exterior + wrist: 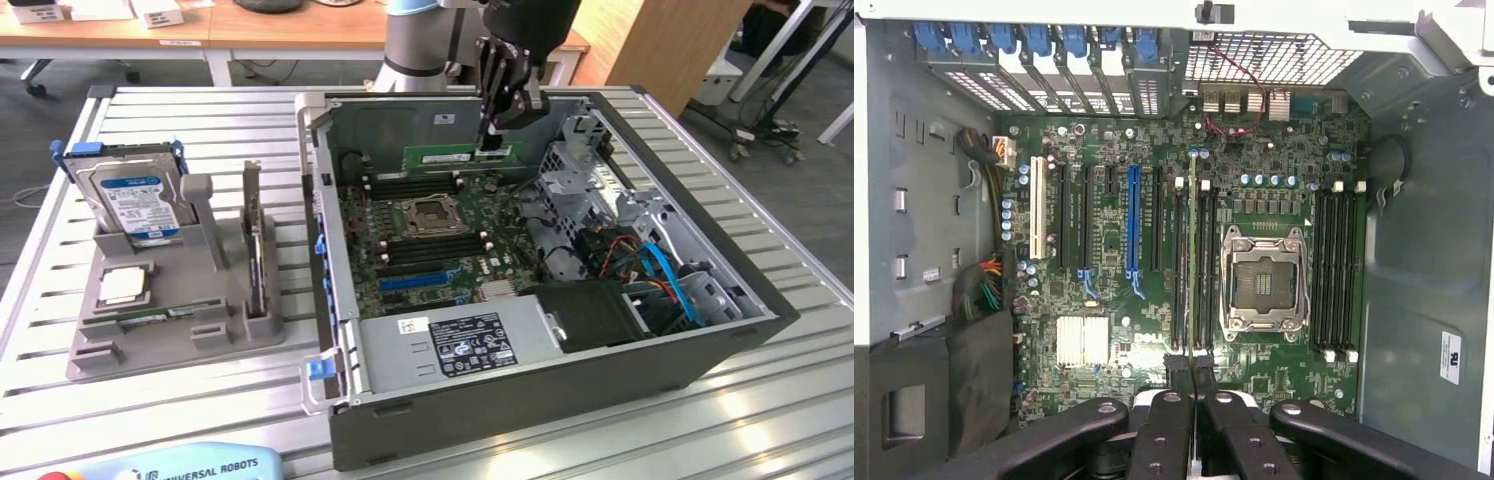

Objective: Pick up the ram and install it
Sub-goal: 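Pick up the ram and move it above insertion slot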

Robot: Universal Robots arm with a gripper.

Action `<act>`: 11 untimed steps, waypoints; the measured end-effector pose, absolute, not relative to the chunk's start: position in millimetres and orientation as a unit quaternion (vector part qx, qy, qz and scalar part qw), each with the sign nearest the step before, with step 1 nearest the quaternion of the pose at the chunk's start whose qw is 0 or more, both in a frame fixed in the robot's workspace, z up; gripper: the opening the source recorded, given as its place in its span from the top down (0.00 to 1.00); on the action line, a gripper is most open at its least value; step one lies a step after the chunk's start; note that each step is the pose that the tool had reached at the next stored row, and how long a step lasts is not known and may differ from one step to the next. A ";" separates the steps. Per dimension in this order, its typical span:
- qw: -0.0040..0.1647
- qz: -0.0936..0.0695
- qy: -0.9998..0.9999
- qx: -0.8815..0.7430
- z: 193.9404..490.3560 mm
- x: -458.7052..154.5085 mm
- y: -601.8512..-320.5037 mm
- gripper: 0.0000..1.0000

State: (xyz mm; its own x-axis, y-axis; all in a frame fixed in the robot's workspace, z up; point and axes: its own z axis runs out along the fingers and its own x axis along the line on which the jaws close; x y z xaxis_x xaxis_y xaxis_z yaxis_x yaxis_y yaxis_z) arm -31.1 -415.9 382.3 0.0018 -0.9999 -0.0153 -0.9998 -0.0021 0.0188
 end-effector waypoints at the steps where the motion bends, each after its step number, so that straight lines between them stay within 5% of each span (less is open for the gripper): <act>1: 0.001 -0.012 -0.706 0.708 381.8 -31.1 -415.9 0.89; 11: 0.001 -0.012 -0.706 0.708 368.9 -31.1 -415.9 0.89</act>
State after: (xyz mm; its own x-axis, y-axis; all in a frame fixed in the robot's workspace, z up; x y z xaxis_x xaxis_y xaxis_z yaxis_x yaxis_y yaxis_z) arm -31.1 -415.9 368.9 0.0018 -0.9999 -0.0153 -0.9998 -0.0021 0.0187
